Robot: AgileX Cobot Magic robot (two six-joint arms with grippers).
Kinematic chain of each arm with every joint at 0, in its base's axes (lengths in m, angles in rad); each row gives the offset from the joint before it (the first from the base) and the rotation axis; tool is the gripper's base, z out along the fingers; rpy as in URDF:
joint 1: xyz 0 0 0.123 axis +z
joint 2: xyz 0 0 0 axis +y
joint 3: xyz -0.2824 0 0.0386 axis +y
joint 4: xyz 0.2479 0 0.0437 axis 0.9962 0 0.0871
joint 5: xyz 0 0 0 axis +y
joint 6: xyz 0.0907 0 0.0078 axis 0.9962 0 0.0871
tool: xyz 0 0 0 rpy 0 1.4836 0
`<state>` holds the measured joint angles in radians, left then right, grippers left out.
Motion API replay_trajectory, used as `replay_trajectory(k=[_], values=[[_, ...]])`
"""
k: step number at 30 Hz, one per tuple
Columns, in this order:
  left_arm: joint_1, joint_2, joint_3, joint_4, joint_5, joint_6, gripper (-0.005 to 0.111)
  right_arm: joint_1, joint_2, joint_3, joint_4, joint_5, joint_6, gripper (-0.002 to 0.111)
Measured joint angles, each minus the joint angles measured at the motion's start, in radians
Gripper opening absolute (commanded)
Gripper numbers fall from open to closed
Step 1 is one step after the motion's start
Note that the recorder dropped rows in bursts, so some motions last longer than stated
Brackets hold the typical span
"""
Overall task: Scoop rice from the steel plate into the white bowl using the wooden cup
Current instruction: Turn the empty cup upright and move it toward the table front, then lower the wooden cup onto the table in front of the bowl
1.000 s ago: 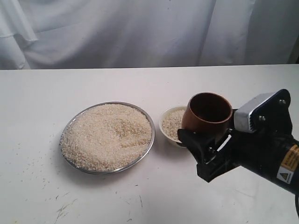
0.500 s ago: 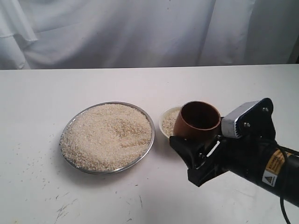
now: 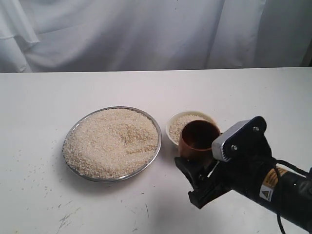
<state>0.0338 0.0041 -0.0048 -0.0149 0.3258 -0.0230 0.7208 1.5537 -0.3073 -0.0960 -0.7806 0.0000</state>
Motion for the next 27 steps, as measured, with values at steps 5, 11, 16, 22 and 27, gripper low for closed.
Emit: replay_trajectory(k=[5,11,16,22,27], values=[[0.0,0.0,0.0,0.0,0.0,0.0,0.0,0.0,0.075,-0.002,-0.074,-0.013,-0.042,0.0],[0.0,0.0,0.0,0.0,0.0,0.0,0.0,0.0,0.142,-0.002,-0.144,-0.024,-0.052,0.0],[0.0,0.0,0.0,0.0,0.0,0.0,0.0,0.0,0.185,-0.021,-0.2,-0.037,-0.038,0.0],[0.0,0.0,0.0,0.0,0.0,0.0,0.0,0.0,0.288,-0.059,-0.234,-0.099,-0.042,0.0],[0.0,0.0,0.0,0.0,0.0,0.0,0.0,0.0,0.345,-0.071,-0.223,-0.129,-0.072,0.0]])
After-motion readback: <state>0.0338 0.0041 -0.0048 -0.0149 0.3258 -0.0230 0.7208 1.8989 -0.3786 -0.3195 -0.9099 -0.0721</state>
